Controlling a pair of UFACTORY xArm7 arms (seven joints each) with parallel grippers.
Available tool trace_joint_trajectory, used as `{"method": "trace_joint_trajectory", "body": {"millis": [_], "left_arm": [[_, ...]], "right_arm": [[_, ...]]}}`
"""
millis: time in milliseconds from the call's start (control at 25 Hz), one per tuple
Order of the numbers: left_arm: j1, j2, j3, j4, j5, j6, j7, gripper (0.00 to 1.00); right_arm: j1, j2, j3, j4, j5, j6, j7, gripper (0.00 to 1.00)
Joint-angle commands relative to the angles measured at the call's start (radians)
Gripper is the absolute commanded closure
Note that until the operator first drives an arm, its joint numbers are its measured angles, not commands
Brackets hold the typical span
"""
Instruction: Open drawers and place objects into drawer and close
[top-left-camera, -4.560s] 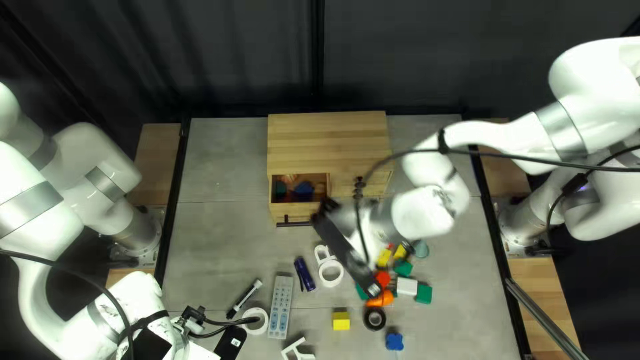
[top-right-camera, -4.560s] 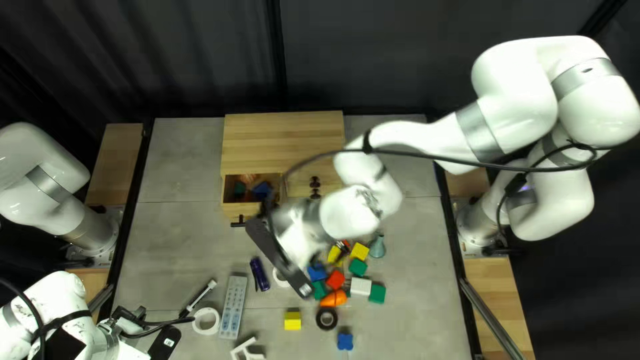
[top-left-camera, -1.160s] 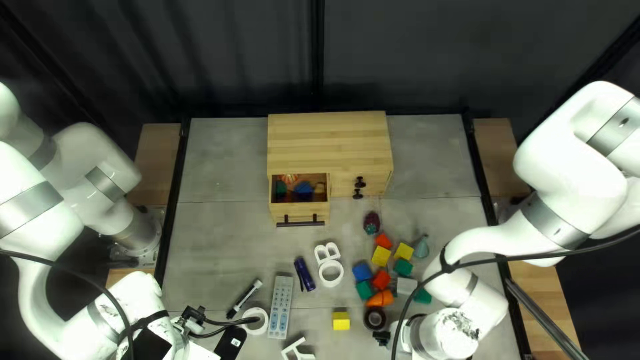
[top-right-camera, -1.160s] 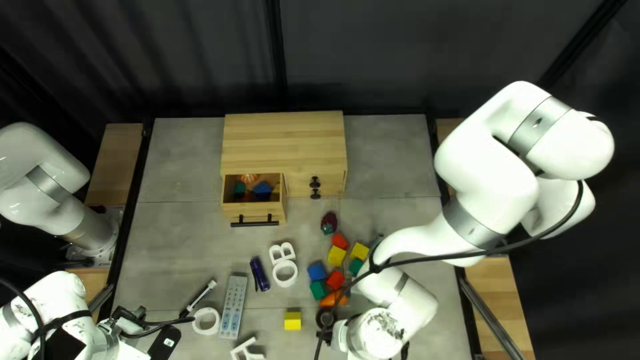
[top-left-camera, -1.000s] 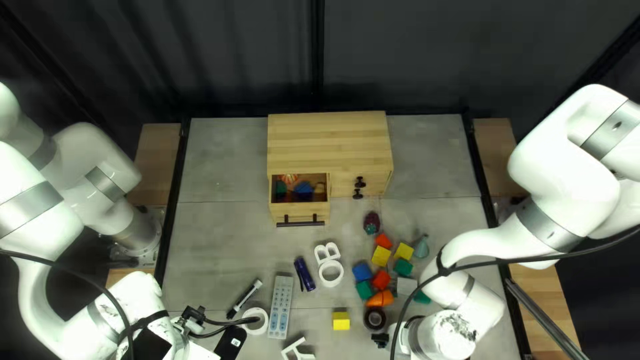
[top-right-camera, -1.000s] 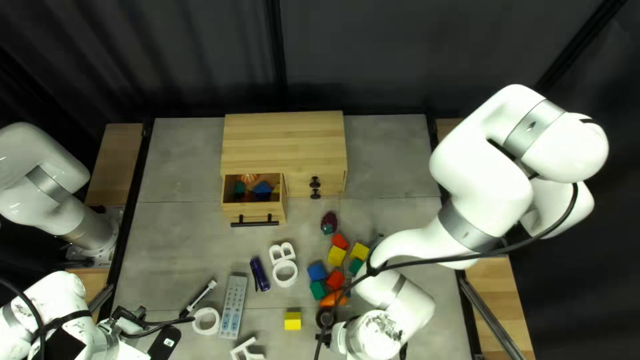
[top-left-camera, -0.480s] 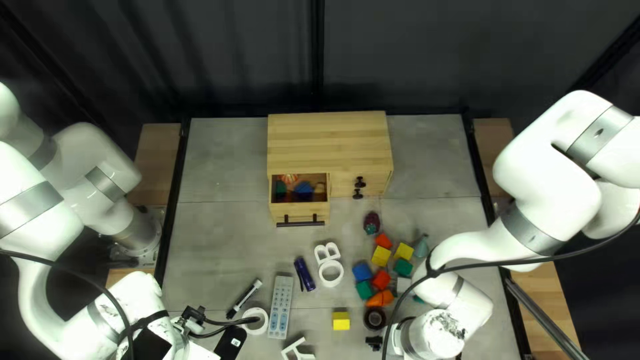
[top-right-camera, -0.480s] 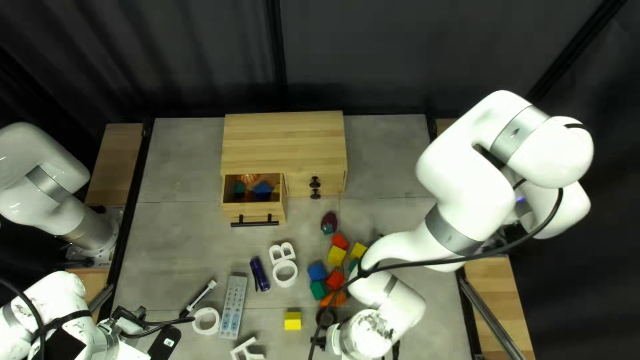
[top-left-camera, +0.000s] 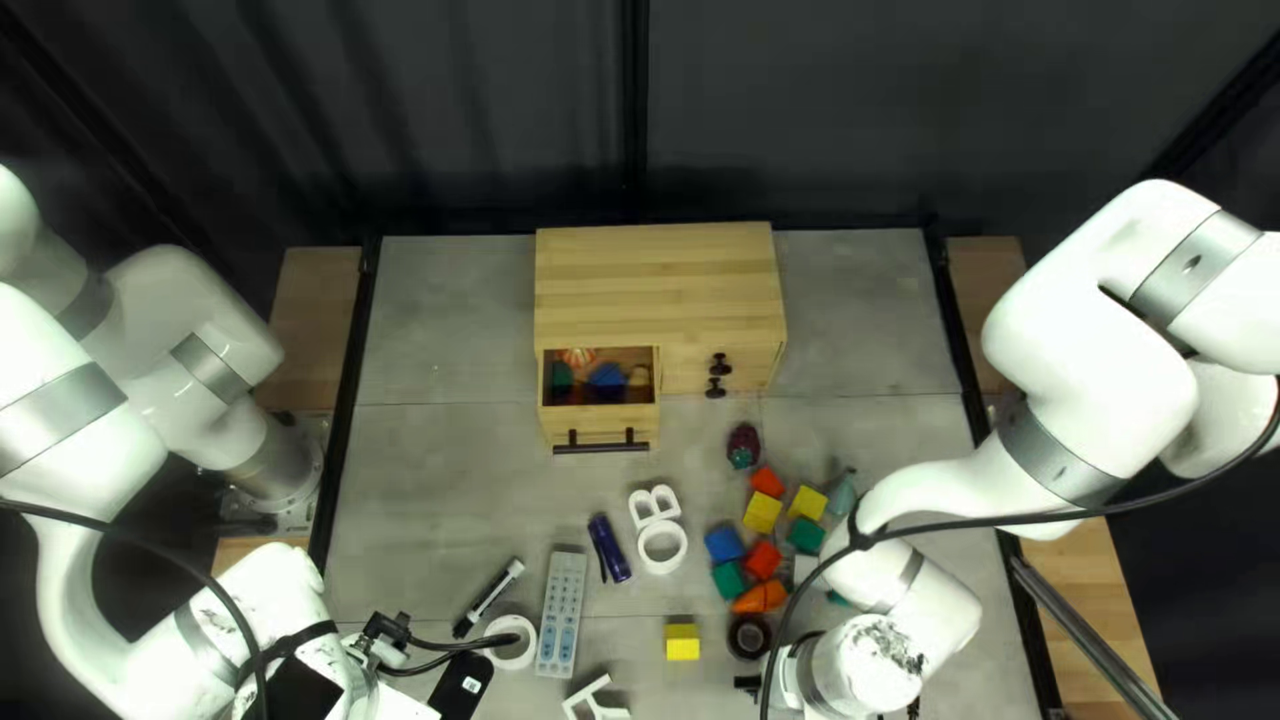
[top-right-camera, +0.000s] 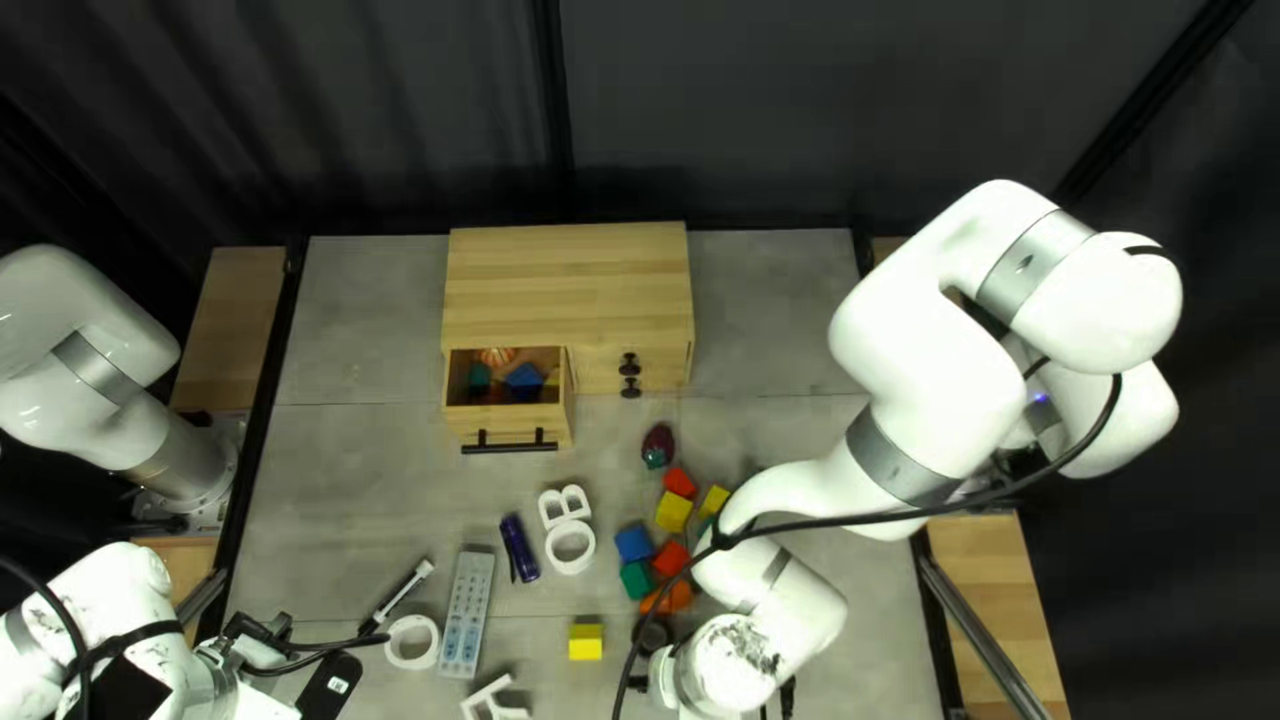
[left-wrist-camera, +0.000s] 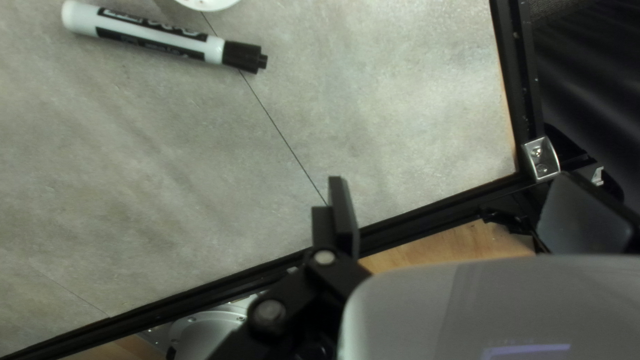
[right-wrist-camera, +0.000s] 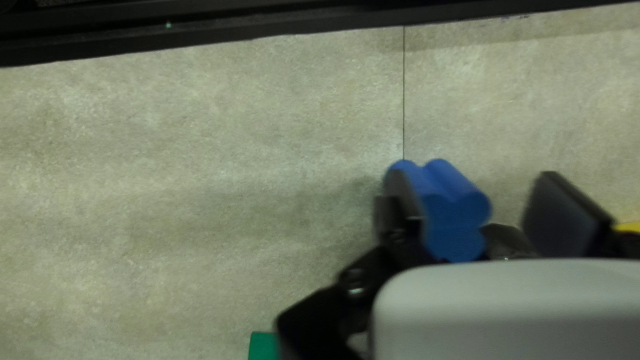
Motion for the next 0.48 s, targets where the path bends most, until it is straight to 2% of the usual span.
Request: {"method": "trace_joint_trajectory", "body": {"millis": [40, 280, 480], "left_arm": [[0.000, 0.000, 0.000, 0.000, 0.000, 0.000, 0.000, 0.00], [0.000, 0.000, 0.000, 0.000, 0.000, 0.000, 0.000, 0.00], [0.000, 0.000, 0.000, 0.000, 0.000, 0.000, 0.000, 0.00]], "right_arm": [[-0.005, -0.042, 0.015, 0.009, 0.026, 0.052, -0.011, 0.97], [-0.015, -0.133, 0.018, 0.069, 0.063, 0.188, -0.013, 0.97], [-0.057, -0.275, -0.034, 0.045, 0.033, 0.226, 0.125, 0.98]]}}
